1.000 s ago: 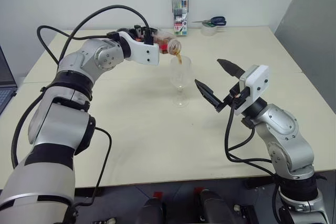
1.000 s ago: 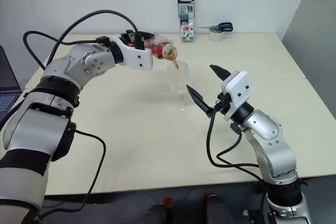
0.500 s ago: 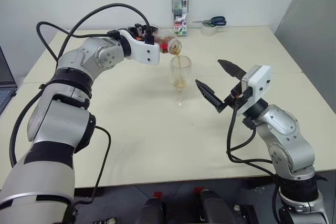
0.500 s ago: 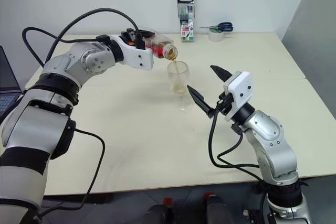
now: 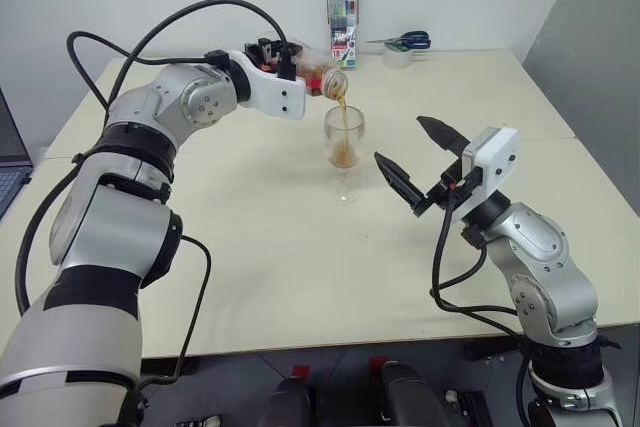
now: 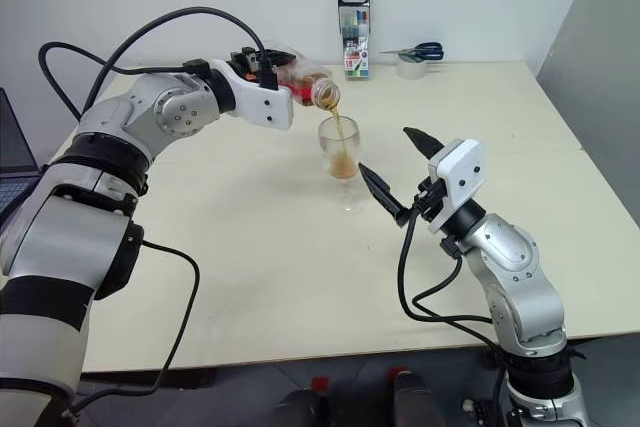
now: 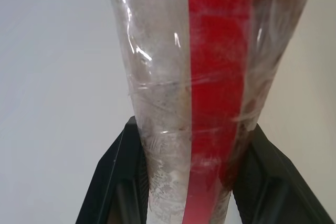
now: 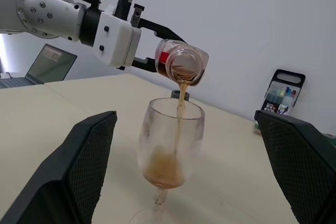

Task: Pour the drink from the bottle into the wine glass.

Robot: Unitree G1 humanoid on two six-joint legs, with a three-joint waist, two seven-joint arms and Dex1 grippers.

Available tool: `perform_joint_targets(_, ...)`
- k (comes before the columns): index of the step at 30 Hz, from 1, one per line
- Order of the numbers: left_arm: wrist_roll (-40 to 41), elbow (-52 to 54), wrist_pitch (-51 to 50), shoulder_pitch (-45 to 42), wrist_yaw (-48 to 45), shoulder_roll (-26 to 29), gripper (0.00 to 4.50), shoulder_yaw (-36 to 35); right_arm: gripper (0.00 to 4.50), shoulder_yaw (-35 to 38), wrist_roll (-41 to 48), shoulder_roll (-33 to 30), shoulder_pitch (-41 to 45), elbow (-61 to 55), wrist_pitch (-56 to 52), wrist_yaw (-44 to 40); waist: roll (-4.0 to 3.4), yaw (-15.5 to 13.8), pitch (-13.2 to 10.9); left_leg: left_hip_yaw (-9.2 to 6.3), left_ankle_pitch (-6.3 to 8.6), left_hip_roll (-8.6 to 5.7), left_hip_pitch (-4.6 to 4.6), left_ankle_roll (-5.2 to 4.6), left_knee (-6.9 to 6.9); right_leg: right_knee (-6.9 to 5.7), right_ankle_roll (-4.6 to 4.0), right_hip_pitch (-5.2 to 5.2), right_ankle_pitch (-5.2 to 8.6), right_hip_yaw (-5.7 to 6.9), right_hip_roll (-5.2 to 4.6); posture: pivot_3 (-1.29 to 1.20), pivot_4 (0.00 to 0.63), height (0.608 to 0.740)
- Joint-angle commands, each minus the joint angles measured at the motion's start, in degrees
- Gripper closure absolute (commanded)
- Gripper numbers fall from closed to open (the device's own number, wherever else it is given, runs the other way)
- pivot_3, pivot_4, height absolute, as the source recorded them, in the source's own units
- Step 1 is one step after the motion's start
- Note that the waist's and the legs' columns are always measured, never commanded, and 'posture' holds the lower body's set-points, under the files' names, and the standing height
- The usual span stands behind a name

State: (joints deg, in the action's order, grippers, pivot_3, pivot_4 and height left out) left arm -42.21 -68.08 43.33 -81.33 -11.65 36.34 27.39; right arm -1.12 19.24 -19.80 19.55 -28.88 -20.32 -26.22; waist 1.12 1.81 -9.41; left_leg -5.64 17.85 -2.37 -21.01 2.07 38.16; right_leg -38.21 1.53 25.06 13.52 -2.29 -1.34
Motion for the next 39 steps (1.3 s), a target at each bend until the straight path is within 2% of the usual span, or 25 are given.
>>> perform_joint_targets(1,-0.6,0.6,0.7,-3.4,2.3,1.0,2.84,0.2,0.0,1.0,0.4,0.2,0.4,-2.6,1.6,0.4,0.0,0.0,0.0,0.01,0.0,0.0,0.0,0.0,0.0,0.0,0.0,0.0,0.0,0.0,0.0,0.0,0.15,0.74)
perform_joint_targets(27,-2.2,0.4,1.5,-4.0,3.6,1.9,2.84,1.4,0.0,0.4,0.0,-0.4,0.4,-2.3,2.2,-0.2,0.01,0.0,0.0,0.13,0.0,-0.01,0.0,-0.01,0.06,-0.12,0.0,0.02,0.0,-0.03,0.0,0.0,0.15,0.74)
perform_joint_targets(31,0.3,0.0,0.8,-3.4,1.5,1.4,2.84,-0.3,0.0,0.1,-0.1,-0.3,0.6,-2.2,2.2,-0.1,0.01,0.0,0.0,0.14,0.01,-0.01,0.0,-0.01,0.15,-0.33,0.02,0.08,0.01,-0.07,-0.01,0.0,0.15,0.74)
perform_joint_targets(39,10.8,1.5,-2.3,-1.3,-7.0,-0.7,2.84,-6.9,0.0,0.1,-0.2,-0.3,0.7,-2.0,2.1,0.0,0.01,0.0,0.0,0.12,0.08,-0.01,-0.08,-0.14,0.67,-0.7,0.03,0.08,0.02,-0.06,-0.01,0.0,0.15,0.74)
